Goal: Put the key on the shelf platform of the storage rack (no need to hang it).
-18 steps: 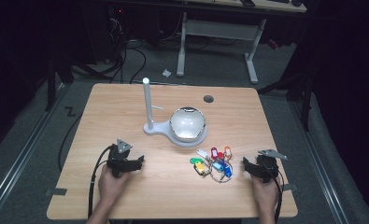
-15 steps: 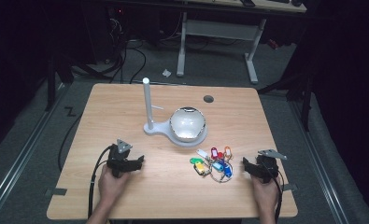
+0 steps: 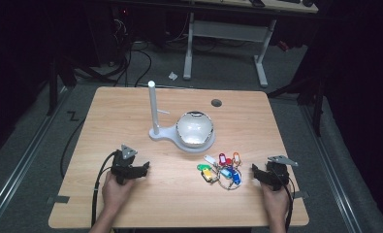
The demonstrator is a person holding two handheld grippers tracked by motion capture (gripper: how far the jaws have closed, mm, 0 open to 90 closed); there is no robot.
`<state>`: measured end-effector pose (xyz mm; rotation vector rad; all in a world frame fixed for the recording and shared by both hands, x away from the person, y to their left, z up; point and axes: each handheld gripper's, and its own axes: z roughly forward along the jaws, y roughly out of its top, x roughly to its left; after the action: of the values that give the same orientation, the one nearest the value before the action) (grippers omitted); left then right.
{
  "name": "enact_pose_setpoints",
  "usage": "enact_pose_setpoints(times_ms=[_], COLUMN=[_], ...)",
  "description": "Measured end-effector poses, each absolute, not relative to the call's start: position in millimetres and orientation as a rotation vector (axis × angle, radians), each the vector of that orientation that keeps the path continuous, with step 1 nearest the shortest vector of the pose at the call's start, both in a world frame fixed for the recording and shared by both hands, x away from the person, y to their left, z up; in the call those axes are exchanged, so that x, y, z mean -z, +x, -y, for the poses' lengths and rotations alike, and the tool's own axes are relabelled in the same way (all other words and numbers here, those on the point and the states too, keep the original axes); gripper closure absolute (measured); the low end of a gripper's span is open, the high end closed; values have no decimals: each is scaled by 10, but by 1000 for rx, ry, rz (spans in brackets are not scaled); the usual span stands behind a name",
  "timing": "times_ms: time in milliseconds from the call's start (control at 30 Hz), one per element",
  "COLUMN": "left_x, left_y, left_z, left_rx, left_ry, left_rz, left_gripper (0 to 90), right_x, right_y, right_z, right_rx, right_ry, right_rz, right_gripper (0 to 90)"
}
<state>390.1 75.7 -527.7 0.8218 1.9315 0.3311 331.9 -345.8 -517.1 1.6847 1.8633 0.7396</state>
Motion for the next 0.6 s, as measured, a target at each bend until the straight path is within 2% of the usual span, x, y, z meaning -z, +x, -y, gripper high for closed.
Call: enact_pose_setpoints(times_ms=[600], left_x=[5279], left_y=[3895], left_z=[-763], left_rx=[-330], left_ry=[836], left_rz=[-1923], left_gripper=[210], right_x=[5170], right_y=[3318], right_z=[3461], right_rx=[-741], right_ry=[1684], right_rz=[-1865], right_gripper=[336])
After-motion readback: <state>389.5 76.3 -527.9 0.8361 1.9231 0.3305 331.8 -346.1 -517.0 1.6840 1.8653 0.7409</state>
